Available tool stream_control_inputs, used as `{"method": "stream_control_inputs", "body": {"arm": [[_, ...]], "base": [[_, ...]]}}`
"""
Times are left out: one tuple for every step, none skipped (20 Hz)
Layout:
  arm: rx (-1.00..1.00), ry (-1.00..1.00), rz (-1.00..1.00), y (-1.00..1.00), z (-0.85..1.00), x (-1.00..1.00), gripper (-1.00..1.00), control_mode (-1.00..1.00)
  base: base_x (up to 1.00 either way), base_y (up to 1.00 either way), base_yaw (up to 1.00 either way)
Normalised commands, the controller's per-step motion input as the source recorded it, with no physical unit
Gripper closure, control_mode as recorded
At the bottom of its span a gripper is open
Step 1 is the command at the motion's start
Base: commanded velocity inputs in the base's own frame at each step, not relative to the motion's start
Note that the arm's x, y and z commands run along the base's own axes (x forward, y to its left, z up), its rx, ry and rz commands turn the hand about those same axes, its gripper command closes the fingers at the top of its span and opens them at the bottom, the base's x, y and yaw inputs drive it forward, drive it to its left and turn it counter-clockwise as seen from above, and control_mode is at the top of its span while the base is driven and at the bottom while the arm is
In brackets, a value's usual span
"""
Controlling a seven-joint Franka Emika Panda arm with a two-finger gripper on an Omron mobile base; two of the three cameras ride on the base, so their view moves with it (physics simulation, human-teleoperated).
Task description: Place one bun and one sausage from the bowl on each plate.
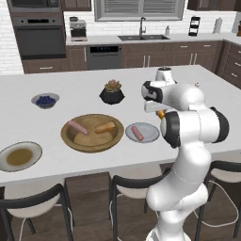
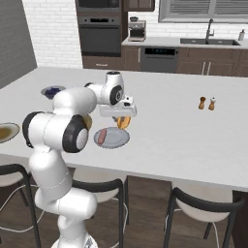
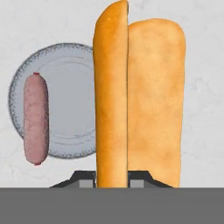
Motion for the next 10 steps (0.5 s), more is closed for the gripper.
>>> {"method": "stream_control_inputs", "body": {"arm": [[0.01, 0.0, 0.0, 0.0, -0.14, 0.0, 1.0, -1.0], [0.04, 0.09, 0.0, 0.06, -0.4, -0.33, 1.0, -1.0], [0.05, 0.13, 0.0, 0.19, -0.2, -0.14, 1.0, -1.0], [0.05, 0.07, 0.0, 0.37, -0.29, -0.11, 1.0, -1.0], [0.06, 0.07, 0.0, 0.24, -0.24, 0.0, 1.0, -1.0], [0.02, 0.12, 0.06, 0.44, -0.26, 0.0, 1.0, -1.0], [0.01, 0.12, 0.09, 0.45, -0.29, 0.0, 1.0, -1.0], [0.0, 0.12, 0.11, 0.63, -0.38, 0.11, 1.0, -1.0], [0.01, 0.13, 0.13, 0.64, -0.4, 0.18, 1.0, -1.0], [0.03, 0.2, 0.11, 0.66, -0.42, 0.11, 1.0, -1.0]], "base": [[0.0, 0.0, 0.0], [0.0, 0.0, 0.0], [0.0, 0.0, 0.0], [0.0, 0.0, 0.0], [0.0, 0.0, 0.0], [0.0, 0.0, 0.0], [0.0, 0.0, 0.0], [0.0, 0.0, 0.0], [0.0, 0.0, 0.0], [0.0, 0.0, 0.0]]}}
